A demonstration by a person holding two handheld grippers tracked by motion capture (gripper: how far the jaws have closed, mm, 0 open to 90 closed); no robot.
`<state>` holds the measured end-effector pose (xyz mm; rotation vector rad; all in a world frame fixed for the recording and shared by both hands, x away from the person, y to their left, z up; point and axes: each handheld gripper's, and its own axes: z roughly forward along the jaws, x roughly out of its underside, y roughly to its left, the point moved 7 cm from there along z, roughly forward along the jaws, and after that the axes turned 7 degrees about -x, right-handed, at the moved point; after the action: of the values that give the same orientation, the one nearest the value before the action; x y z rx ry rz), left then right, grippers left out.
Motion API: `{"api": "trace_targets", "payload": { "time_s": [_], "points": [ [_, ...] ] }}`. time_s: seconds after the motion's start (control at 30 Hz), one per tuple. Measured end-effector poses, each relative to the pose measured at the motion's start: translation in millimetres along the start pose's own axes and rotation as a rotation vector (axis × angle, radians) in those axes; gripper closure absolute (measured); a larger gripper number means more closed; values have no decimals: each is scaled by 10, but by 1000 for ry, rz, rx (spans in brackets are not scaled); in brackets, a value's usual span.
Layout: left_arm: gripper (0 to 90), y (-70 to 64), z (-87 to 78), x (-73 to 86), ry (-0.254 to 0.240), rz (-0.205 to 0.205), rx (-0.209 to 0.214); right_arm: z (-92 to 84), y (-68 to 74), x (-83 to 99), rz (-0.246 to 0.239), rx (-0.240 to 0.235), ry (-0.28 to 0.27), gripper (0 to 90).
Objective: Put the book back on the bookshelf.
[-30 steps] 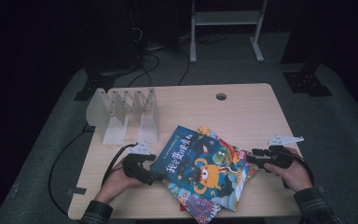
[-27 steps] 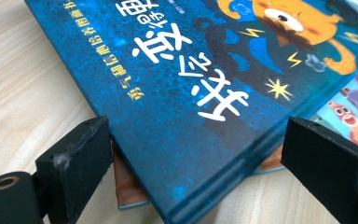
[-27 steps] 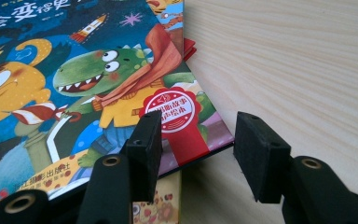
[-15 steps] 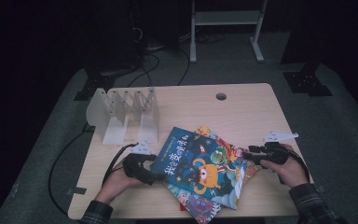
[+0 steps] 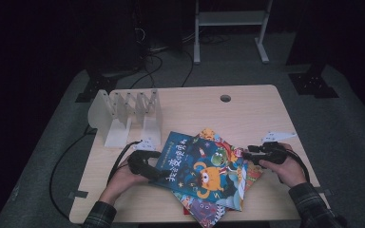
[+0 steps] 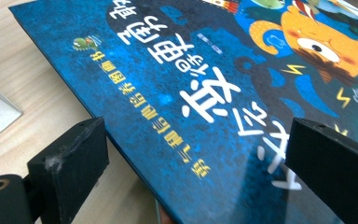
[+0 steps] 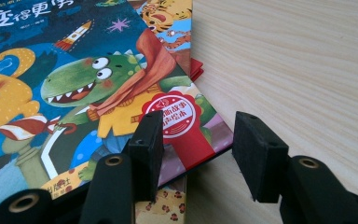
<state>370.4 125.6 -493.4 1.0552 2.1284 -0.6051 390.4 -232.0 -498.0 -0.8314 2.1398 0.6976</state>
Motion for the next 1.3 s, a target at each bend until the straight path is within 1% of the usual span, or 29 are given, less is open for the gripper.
{"api": "trace_targets", "payload": {
  "time_s": [0.03,0.1,0.2,0.3,0.33,0.43,0.47,0.57,0.6,0.7,0.73,0.77,0.8,0.93,1.07,1.2,1.3],
  "points": [
    [50,-7,-9,-1,-1,-7,7,0,0,1,0,0,0,523],
    [50,-15,-17,1,0,-4,7,0,-2,3,2,-2,0,523],
    [49,-54,-46,23,20,17,-4,12,-12,-1,16,-18,-4,525],
    [50,-75,-66,39,27,20,-3,20,-9,-4,25,-24,-5,528],
    [50,-94,-85,57,29,18,-3,24,7,-4,17,-29,-2,533],
    [50,-118,-108,80,28,15,-1,28,32,-6,14,-35,4,534],
    [50,-139,-135,105,33,21,-1,37,53,-9,7,-41,7,534],
    [50,-157,-158,128,33,22,-1,47,69,-13,4,-46,7,534],
    [50,-179,-188,155,32,21,2,57,88,-14,2,-57,8,535],
    [50,-202,-219,184,31,19,3,66,120,-14,-5,-66,12,535],
    [50,-215,-243,205,32,19,4,78,158,-20,-19,-68,17,536],
    [50,-215,-243,205,32,19,4,78,158,-20,-19,-68,17,536],
    [50,-234,-266,227,29,12,3,87,189,-25,-32,-68,21,535],
    [50,-252,-299,260,28,14,-2,99,239,-28,-52,-69,27,536],
    [50,-253,-324,280,25,6,-4,109,291,-27,-64,-78,30,536],
    [48,-200,-336,289,25,-10,-29,121,355,-19,-68,-93,32,536],
    [38,-154,-344,301,24,-31,-46,135,418,-16,-80,-107,39,534]
  ]
}}
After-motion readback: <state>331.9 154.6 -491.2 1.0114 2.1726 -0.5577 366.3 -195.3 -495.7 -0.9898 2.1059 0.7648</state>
